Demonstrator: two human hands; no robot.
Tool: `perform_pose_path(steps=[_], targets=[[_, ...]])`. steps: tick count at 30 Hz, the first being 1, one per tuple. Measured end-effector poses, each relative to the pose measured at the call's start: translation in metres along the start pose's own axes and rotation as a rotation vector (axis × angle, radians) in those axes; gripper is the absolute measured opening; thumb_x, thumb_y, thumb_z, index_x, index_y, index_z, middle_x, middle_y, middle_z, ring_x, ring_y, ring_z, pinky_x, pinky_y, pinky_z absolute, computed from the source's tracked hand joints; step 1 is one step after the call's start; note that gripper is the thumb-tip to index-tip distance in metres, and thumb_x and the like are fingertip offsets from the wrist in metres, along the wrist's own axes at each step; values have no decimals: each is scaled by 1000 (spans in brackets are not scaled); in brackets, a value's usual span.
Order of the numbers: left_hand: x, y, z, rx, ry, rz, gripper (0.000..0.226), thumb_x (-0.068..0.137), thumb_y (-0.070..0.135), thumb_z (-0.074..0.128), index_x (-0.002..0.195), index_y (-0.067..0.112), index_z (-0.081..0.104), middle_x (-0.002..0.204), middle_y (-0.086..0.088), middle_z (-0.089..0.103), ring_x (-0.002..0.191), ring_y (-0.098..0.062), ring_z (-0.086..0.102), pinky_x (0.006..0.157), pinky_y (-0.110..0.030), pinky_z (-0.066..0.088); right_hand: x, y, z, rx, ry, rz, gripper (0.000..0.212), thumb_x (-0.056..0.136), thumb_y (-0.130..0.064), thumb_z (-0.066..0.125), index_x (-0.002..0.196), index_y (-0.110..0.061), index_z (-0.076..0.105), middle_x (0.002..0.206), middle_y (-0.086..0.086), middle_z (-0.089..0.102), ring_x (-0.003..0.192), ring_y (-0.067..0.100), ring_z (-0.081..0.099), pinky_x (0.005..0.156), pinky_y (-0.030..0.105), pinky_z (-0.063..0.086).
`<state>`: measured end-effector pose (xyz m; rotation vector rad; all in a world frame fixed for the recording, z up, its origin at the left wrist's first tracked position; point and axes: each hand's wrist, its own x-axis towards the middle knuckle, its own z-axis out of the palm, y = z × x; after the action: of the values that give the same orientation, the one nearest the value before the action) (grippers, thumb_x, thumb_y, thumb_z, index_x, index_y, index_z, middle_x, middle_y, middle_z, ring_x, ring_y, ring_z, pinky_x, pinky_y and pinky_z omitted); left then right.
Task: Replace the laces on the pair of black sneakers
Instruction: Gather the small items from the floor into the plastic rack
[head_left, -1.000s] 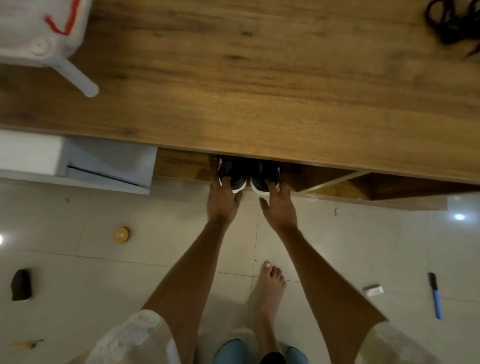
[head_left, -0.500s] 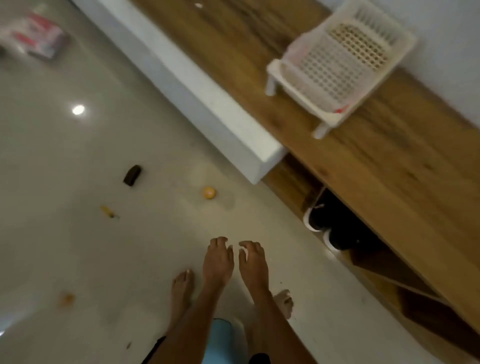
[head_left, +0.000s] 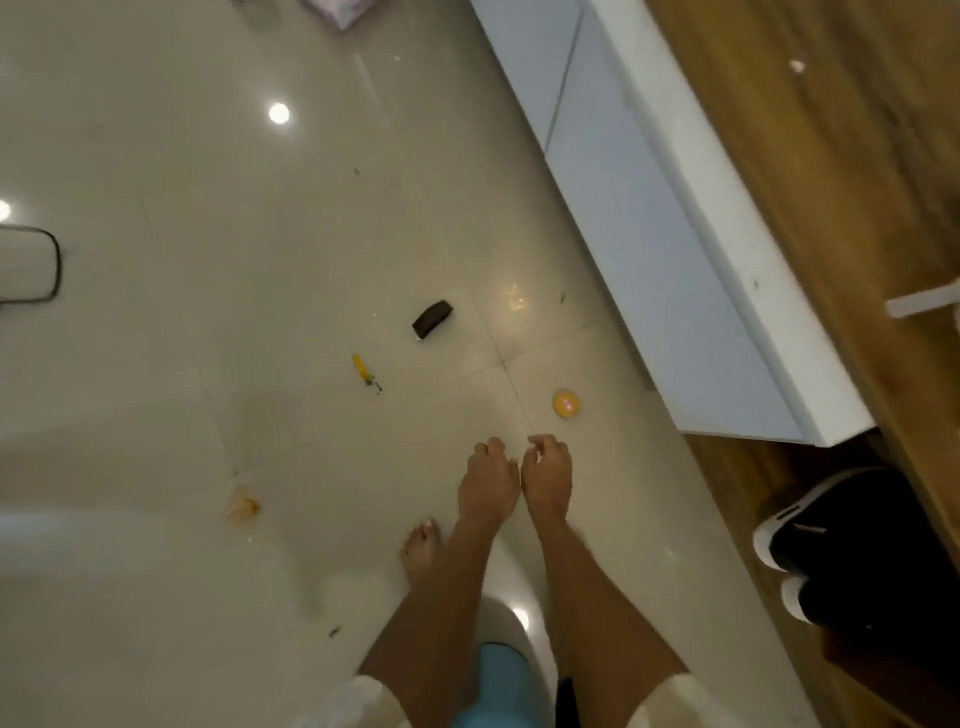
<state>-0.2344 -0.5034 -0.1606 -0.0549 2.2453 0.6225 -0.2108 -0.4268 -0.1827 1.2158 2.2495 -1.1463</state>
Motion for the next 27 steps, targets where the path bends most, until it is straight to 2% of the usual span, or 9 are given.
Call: perform_pose_path(steps=[3, 8, 12, 15, 19, 24, 27], targets=[[39, -7, 16, -18, -15, 21, 34, 99, 22, 40, 128, 7, 42, 128, -13, 46, 117, -29, 48, 90, -40, 43, 46, 6, 15, -61, 40, 32, 31, 92, -5, 46, 121, -10, 55, 124, 10, 49, 118, 24, 46, 80, 26, 35], [122, -26, 71, 14, -47, 88, 36, 99, 28, 39, 129, 8, 40, 126, -12, 45, 115, -29, 49, 93, -47, 46, 147, 54, 44, -212, 86, 78, 46, 92, -9, 53, 136, -6, 40, 134, 19, 38, 125, 34, 38, 92, 39, 41], [184, -55, 108, -1, -35, 99, 36, 100, 27, 40, 129, 6, 40, 127, -14, 45, 115, -29, 49, 91, -43, 47, 216, 84, 79, -273, 110, 117, 63, 91, -19, 61, 145, -16, 30, 149, 17, 23, 134, 35, 27, 97, 45, 42], [211, -79, 120, -29, -23, 80, 37, 100, 26, 39, 130, 5, 39, 129, -15, 44, 115, -30, 48, 91, -43, 46, 241, 98, 95, -357, 123, 110, 58, 89, -19, 64, 141, -17, 37, 147, 16, 25, 129, 35, 32, 93, 45, 44], [210, -100, 108, -68, 2, 14, 34, 101, 23, 38, 129, 5, 40, 129, -15, 44, 116, -30, 47, 91, -43, 46, 238, 98, 98, -468, 93, 39, 45, 88, -15, 63, 130, -12, 47, 134, 18, 38, 120, 35, 39, 86, 39, 44], [167, -128, 67, -185, 97, -187, 29, 99, 20, 41, 124, 7, 42, 123, -13, 47, 112, -28, 49, 86, -39, 44, 166, 47, 132, -475, -118, -191, 46, 83, -16, 64, 127, -12, 52, 124, 18, 44, 114, 34, 45, 87, 35, 42], [139, -154, 39, -231, 140, -327, 28, 98, 18, 41, 123, 6, 42, 124, -14, 46, 113, -30, 49, 86, -40, 45, 111, 5, 168, -482, -279, -306, 45, 83, -15, 63, 127, -12, 53, 123, 16, 45, 112, 33, 48, 86, 32, 42]])
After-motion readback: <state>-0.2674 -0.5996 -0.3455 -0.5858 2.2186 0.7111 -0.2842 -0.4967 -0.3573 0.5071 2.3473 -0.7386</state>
